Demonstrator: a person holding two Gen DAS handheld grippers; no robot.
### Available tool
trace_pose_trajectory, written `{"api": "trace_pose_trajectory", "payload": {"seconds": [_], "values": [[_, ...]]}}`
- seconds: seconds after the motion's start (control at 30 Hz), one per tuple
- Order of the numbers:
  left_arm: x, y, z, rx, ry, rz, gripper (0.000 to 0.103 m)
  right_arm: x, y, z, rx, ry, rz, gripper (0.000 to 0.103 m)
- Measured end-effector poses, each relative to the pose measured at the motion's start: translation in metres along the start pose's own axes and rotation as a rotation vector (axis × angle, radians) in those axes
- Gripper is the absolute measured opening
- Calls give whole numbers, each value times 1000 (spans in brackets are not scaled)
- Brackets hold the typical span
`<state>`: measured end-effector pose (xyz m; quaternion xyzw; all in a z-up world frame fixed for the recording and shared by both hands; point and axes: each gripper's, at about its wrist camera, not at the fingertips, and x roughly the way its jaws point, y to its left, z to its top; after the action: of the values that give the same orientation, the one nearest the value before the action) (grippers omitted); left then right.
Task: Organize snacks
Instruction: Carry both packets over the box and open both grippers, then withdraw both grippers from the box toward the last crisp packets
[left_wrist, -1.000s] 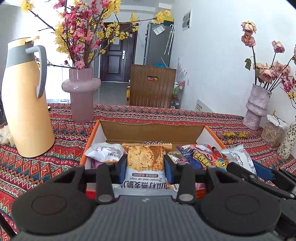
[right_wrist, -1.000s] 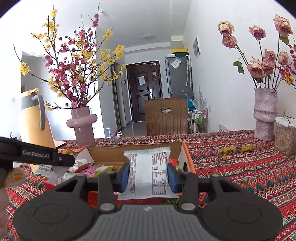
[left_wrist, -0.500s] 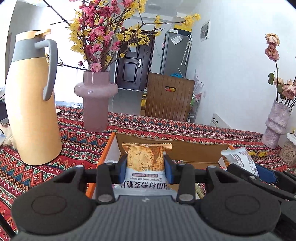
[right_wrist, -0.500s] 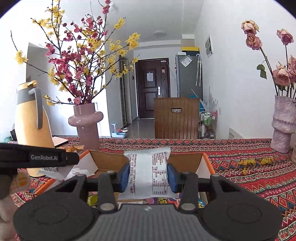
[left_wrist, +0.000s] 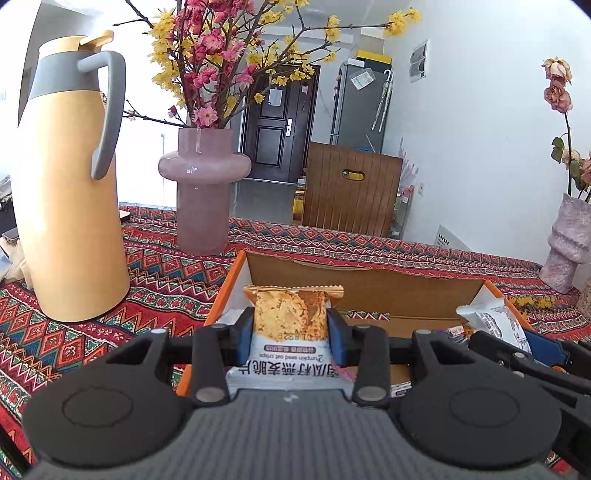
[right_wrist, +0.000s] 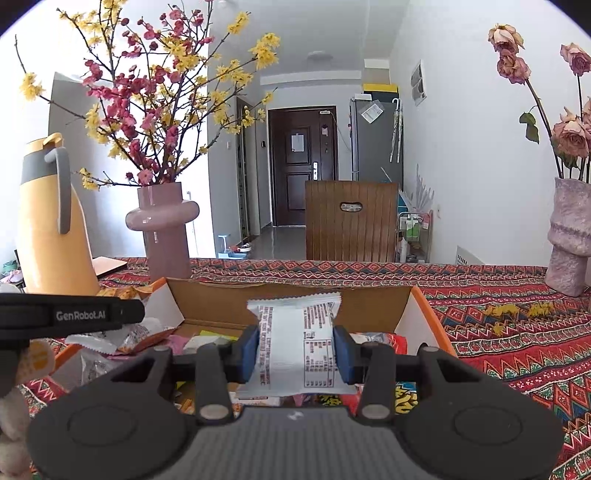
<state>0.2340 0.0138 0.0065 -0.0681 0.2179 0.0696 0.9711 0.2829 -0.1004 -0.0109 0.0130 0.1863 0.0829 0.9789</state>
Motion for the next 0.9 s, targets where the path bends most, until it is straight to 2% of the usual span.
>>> {"api": "trace_pose_trajectory", "payload": {"seconds": [0.1,0.13,0.17,0.2,0.23,0.27,0.3,0.33,0.37,0.43,0.9], "values": [[-1,1,-1,-8,-5,-1,41,-1,-1,-1,3,0,3,43],[-2,1,-1,-12,-8,1,45,-2,-1,-1,4,0,1,43],[-3,3,-1,-18,-11,-2,53,-2,-1,-1,3,-1,-1,44],[-4,4,-1,-25,-15,0,59,-2,-1,-1,4,0,-3,52],[-6,5,0,-33,-25,7,73,-4,-2,-2,5,-4,-11,63],[-8,6,0,-37,-36,14,84,-5,-3,-2,7,-8,-17,68],[-10,7,0,-43,-49,16,89,-6,-4,-2,11,-12,-21,78],[-13,8,1,-54,-62,14,101,-7,-5,-2,18,-17,-23,85],[-15,9,1,-61,-73,16,103,-8,-6,-1,25,-20,-23,88],[-17,10,2,-69,-79,18,103,-10,-8,-1,43,-28,-32,103],[-14,13,3,-97,-58,40,103,-22,-16,4,72,-62,-41,103]]}}
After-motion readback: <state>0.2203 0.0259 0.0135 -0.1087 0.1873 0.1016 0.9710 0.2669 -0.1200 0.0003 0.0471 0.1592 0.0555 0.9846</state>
